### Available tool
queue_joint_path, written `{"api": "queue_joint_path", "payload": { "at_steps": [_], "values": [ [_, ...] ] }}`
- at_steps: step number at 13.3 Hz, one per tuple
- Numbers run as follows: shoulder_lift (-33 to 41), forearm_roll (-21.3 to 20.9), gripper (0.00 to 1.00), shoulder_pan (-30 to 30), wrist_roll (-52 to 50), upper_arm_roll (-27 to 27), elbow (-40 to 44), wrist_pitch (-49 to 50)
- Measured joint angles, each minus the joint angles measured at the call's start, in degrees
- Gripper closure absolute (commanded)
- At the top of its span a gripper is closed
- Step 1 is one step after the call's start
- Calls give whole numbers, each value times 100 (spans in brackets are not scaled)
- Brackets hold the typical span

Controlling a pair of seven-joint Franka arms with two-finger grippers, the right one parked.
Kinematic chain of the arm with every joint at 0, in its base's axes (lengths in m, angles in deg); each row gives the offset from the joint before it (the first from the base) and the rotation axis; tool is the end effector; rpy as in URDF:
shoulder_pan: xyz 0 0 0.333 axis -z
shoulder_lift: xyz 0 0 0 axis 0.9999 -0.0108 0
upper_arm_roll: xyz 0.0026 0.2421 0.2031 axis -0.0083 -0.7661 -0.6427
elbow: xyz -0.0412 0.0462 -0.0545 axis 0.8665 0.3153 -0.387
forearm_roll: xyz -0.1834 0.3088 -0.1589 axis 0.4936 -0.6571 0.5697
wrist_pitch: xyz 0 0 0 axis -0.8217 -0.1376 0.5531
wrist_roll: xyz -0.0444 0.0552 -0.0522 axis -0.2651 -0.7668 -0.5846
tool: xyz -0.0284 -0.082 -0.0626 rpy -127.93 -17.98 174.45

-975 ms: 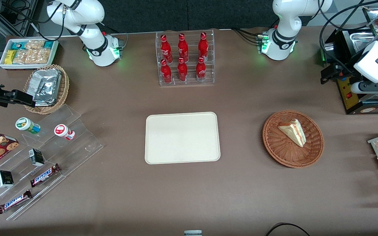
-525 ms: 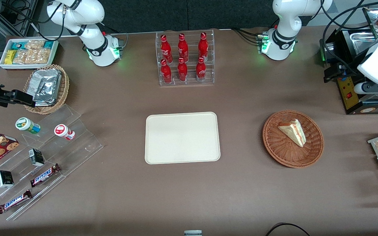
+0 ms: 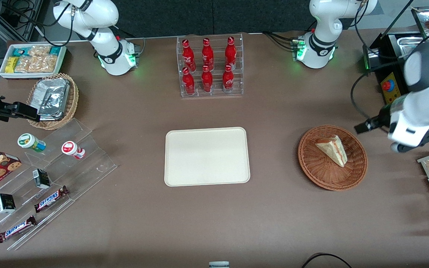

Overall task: Place sandwich from basket to tray
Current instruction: 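Move the left gripper down over the wrapped sandwich in the wicker basket, then close the left gripper on the sandwich and lift it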

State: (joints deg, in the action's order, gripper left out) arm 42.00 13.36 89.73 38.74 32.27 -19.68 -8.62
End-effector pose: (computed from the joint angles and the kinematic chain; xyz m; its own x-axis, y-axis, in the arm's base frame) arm 0.5745 -0.0206 0.4557 0.8578 0.4738 -0.1991 0.4565 -0.8804 -0.1285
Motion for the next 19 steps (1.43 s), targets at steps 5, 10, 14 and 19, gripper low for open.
{"api": "queue_joint_path", "payload": {
  "at_steps": [5,10,14,19],
  "values": [
    [-37,7,0,3,-1504,4,-1257,-1843],
    [2,7,0,11,-1738,16,-2483,-3502],
    [12,72,0,10,-1787,16,-3069,-4458],
    [11,96,0,13,-1829,23,-3349,-4712]
  ]
}}
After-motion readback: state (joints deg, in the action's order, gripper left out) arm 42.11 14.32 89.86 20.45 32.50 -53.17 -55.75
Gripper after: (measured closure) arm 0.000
